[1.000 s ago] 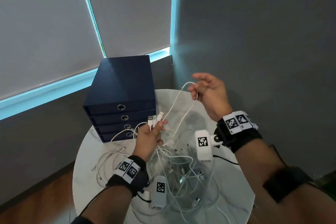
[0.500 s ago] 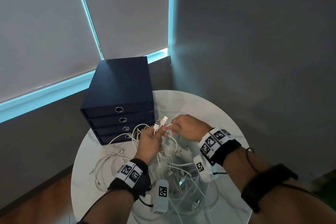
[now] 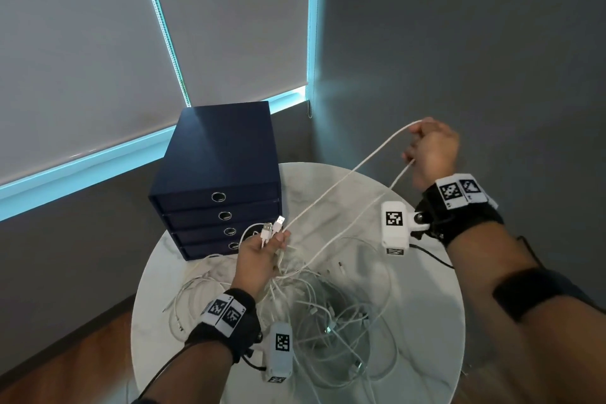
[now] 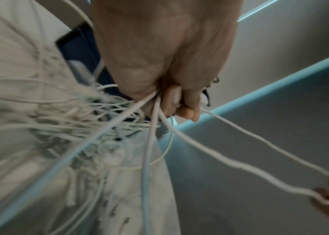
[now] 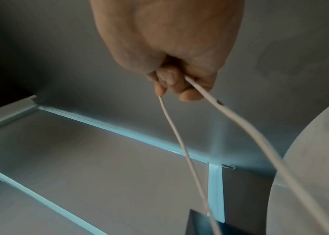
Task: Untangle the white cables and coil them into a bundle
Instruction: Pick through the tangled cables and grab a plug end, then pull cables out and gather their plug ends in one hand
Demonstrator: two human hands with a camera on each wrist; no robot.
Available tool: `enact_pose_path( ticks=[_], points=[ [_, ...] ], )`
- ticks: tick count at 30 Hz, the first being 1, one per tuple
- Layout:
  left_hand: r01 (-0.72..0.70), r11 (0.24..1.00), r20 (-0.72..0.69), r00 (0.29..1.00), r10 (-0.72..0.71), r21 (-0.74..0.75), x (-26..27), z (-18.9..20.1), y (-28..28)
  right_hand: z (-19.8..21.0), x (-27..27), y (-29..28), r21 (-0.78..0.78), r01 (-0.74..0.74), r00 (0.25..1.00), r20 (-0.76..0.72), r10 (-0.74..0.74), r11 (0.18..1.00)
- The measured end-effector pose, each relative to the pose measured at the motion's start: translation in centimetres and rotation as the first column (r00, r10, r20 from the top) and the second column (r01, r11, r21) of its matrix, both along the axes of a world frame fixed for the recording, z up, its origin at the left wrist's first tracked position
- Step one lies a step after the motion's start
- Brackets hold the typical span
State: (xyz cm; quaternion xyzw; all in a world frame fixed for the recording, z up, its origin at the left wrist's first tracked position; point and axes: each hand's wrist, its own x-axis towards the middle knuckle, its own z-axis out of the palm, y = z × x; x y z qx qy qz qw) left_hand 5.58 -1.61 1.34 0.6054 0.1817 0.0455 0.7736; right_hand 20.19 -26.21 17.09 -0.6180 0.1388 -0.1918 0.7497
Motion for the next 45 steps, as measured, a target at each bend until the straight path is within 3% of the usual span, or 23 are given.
enact_pose_path(
  ticks=[2,3,5,7,12,13,16,18,20,21,23,24,25,27,29,30,33,35,36,38,40,42,45],
  points=[
    [-0.01,1.0,0.033,0.999,0.009,0.026,0.4,1.1,-0.4,-0.6,-0.5,-0.6,-0.267,0.008,0.995,-0.09,-0.033,0.964],
    [-0.007,0.999,0.046,0.999,0.005,0.05,0.6,1.4,-0.5,-1.2,-0.8,-0.7,-0.474,-0.058,0.987,-0.158,-0.02,0.878],
    [0.017,0.995,0.051,0.998,-0.022,0.097,0.9,2.0,-0.7,-2.3,-2.0,-0.1,-0.773,-0.26,0.952,-0.306,0.019,0.578],
    [0.071,0.992,0.036,0.997,-0.075,0.108,1.2,2.5,-1.1,-3.4,-3.8,1.5,-0.856,-0.421,0.907,-0.407,0.113,0.301],
    [0.159,0.981,0.017,0.987,-0.162,0.111,1.4,2.9,-2.4,-7.4,-6.9,5.9,-0.841,-0.532,0.73,-0.513,0.452,-0.095],
    [0.163,0.981,0.017,0.986,-0.165,0.11,1.3,3.0,-2.6,-7.8,-7.1,6.2,-0.821,-0.558,0.697,-0.541,0.47,-0.118],
    [0.125,0.991,0.041,0.991,-0.127,0.043,1.0,3.6,-2.5,-8.9,-5.8,5.2,-0.793,-0.609,0.712,-0.528,0.463,0.031],
    [0.055,0.998,0.049,0.997,-0.056,0.01,1.0,3.5,-1.9,-9.1,-4.4,3.3,-0.757,-0.58,0.794,-0.44,0.421,0.303],
    [-0.006,1.0,0.062,0.998,0.006,-0.006,1.0,3.3,-1.2,-9.1,-3.1,0.7,-0.58,-0.483,0.872,-0.386,0.301,0.656],
    [-0.032,0.999,0.068,0.997,0.033,-0.023,1.0,3.0,-1.0,-8.9,-2.6,-0.8,-0.485,-0.396,0.894,-0.397,0.208,0.78],
    [-0.071,0.995,0.067,0.995,0.076,-0.077,1.0,3.1,-0.7,-9.3,-1.8,-4.7,-0.372,-0.256,0.872,-0.487,0.047,0.892],
    [-0.082,0.991,0.066,0.994,0.089,-0.108,1.0,3.2,-0.6,-9.4,-2.2,-6.7,-0.382,-0.263,0.83,-0.557,0.006,0.886],
    [-0.086,0.987,0.064,0.993,0.095,-0.133,1.0,3.3,-0.7,-10.0,-2.9,-8.8,-0.483,-0.343,0.79,-0.612,-0.031,0.806],
    [-0.079,0.982,0.069,0.993,0.092,-0.172,1.2,3.5,-1.0,-11.4,-5.2,-12.3,-0.691,-0.581,0.698,-0.695,-0.173,0.431],
    [-0.073,0.978,0.079,0.993,0.09,-0.196,1.3,3.6,-1.4,-13.1,-7.3,-13.5,-0.7,-0.709,0.665,-0.702,-0.255,0.08],
    [-0.07,0.976,0.078,0.993,0.087,-0.204,1.4,3.7,-1.7,-14.1,-7.7,-13.1,-0.689,-0.724,0.662,-0.709,-0.245,0.038],
    [-0.039,0.972,0.074,0.996,0.058,-0.23,1.8,3.9,-2.9,-14.6,-6.6,-9.1,-0.719,-0.571,0.735,-0.663,-0.143,0.396],
    [-0.011,0.968,0.066,0.997,0.028,-0.252,2.1,4.1,-3.9,-13.9,-6.9,-4.7,-0.609,-0.524,0.828,-0.528,0.189,0.595],
    [0.004,0.965,0.06,0.998,0.012,-0.262,2.3,4.1,-4.6,-13.0,-7.9,-2.0,-0.494,-0.613,0.787,-0.448,0.423,0.617],
    [0.015,0.96,0.054,0.999,0.0,-0.28,2.5,4.4,-5.8,-12.2,-10.5,3.2,-0.333,-0.841,0.536,-0.405,0.741,0.426],
    [-0.002,0.949,0.063,0.998,0.023,-0.316,2.8,4.9,-6.0,-13.3,-12.2,6.4,-0.277,-0.929,0.348,-0.42,0.838,0.246],
    [-0.022,0.929,0.079,0.995,0.054,-0.37,3.1,5.3,-4.9,-14.7,-12.9,6.9,-0.229,-0.939,0.336,-0.441,0.832,0.257],
    [-0.055,0.901,0.114,0.987,0.114,-0.43,3.3,5.9,-1.8,-16.6,-12.7,3.8,-0.327,-0.888,0.456,-0.542,0.706,0.322]
  ],
)
